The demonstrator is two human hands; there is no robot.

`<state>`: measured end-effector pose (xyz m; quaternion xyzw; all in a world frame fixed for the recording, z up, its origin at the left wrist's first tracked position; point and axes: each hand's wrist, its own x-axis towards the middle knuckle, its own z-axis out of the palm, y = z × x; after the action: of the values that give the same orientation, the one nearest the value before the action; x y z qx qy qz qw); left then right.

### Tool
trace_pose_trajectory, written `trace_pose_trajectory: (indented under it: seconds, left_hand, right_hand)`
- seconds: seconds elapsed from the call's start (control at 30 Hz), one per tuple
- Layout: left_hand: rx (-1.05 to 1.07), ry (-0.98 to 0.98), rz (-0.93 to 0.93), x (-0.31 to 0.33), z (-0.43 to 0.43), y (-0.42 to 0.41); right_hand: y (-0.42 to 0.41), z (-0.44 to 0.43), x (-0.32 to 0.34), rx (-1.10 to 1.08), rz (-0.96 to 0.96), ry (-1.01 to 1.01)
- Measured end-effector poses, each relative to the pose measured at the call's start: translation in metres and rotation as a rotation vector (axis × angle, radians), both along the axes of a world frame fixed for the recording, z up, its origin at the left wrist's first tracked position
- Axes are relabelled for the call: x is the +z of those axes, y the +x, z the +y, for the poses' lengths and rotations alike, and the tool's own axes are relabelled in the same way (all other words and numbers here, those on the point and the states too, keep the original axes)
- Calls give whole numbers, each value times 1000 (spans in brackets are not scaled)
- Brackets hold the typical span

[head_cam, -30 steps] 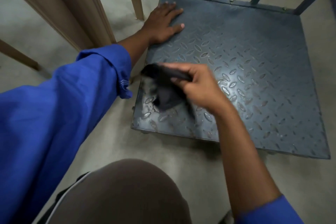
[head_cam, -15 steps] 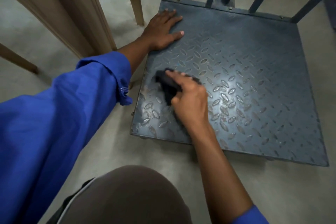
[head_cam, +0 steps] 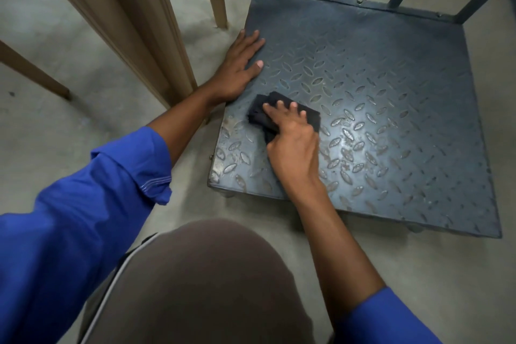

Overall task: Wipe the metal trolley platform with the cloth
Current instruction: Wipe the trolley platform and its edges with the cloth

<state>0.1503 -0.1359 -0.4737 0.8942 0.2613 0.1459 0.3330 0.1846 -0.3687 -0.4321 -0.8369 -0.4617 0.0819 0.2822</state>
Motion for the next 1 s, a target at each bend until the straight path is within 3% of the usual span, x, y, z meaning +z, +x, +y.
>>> trace_pose_trajectory:
  seconds: [0.1, 0.13, 0.23, 0.33, 0.47, 0.6, 0.8, 1.0]
  left_hand:
    - [-13, -21, -42, -8, -8, -12]
    - [-17, -35, -60, -10, -11, -15]
    - [-15, -101, -86, -9, -15, -18]
    - [-7, -148, -106, -5, -18, -17]
    - [-4, -168, -123, -5, -19, -17]
    - [2, -157, -103, -5, -19, -16]
    - [5, -99, -48, -4, -11, -13]
    - [-28, 43, 167, 22, 17, 14]
  right_hand:
    - [-12, -10, 13, 302, 68, 89]
    - [-9, -13, 20, 302, 83, 143]
    - [28, -6, 30, -107, 5, 220]
    - [64, 9, 17, -317, -27, 6]
    - [17, 12, 6, -28, -94, -21]
    - [-10, 0, 5, 297, -8, -18]
    - [42, 6, 10, -169, -30, 34]
    - [29, 10, 4, -131, -24, 26]
